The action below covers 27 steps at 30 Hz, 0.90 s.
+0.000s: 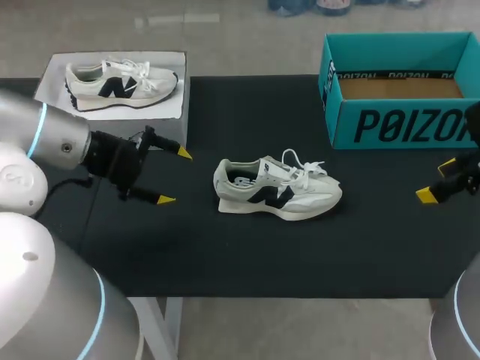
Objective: Take the shoe out of the shoebox, open the shoe tongue, remove and reinsert the insole, then place the shoe into the shoebox
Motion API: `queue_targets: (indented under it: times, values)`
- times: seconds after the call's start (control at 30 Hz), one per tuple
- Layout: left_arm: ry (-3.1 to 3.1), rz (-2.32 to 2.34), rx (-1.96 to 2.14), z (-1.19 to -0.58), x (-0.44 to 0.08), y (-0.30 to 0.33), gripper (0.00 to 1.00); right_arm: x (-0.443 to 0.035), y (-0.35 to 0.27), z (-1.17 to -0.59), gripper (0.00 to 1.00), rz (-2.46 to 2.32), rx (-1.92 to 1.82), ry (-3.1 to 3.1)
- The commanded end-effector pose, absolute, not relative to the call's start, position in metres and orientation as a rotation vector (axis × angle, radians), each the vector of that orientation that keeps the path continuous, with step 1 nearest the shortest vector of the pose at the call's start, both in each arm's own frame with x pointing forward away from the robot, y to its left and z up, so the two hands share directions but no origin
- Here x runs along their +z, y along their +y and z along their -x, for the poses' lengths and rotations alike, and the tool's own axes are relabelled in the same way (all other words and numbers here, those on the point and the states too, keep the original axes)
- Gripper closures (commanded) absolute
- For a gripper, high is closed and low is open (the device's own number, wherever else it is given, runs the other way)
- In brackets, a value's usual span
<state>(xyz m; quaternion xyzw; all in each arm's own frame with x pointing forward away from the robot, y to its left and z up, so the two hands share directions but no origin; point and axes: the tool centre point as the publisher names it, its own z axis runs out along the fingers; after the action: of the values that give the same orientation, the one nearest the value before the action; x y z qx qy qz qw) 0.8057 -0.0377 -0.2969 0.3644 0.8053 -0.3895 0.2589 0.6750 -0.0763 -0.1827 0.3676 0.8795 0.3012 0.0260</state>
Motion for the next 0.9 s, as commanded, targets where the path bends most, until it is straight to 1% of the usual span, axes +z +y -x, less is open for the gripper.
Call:
queue_targets:
  times: [0.03,0.8,0.9]
  values:
    - [2.091,-0.906,-1.079,-0.8032,-0.3001,-0.0378,0.00,-0.1836,-0.0766,-0.6699,0.00,-1.137,0.931,2.708]
    - [2.091,-0.906,-1.079,-0.8032,-0.3001,-0.0378,0.00,-0.1836,-0.0766,-0.6699,0.00,-1.137,0.931,2.708]
    - [2.145,-0.799,-1.182,-0.8105,-0.3069,-0.0363,0.00,-0.1836,-0.0766,-0.6699,0.00,-1.137,0.931,2.708]
